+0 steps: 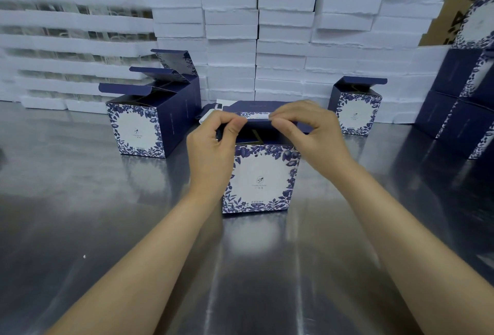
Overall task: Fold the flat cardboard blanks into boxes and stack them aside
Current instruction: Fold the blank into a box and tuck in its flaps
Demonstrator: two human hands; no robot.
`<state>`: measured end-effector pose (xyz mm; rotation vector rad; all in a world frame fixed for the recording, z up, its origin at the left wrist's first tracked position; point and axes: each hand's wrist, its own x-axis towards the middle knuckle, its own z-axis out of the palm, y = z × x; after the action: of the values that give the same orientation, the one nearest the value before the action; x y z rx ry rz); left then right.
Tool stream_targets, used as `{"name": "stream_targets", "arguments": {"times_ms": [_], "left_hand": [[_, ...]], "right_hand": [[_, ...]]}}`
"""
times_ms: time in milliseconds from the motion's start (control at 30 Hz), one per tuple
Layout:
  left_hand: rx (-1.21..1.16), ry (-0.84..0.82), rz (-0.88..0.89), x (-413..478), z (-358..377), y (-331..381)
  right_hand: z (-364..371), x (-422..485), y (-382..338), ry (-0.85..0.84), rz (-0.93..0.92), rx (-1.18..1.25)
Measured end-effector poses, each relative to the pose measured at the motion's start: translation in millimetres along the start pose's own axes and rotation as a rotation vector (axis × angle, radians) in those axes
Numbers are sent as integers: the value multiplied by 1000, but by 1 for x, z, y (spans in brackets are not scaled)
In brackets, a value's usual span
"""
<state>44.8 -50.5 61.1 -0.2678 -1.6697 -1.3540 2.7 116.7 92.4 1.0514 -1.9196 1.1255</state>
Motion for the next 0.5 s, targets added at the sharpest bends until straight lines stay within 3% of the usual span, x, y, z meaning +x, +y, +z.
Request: {"name": "stream_targets", "arguments": {"times_ms": [300, 400, 500], "left_hand": [[-75, -27, -36, -3, 2, -10], [-31, -69, 32, -7, -1, -18], [56, -141, 81, -12, -4, -29]], "right_hand": [[-3, 14, -11, 176, 253, 309], [-13, 14, -8, -25, 288, 319], [-17, 11, 2, -317, 270, 19]]}}
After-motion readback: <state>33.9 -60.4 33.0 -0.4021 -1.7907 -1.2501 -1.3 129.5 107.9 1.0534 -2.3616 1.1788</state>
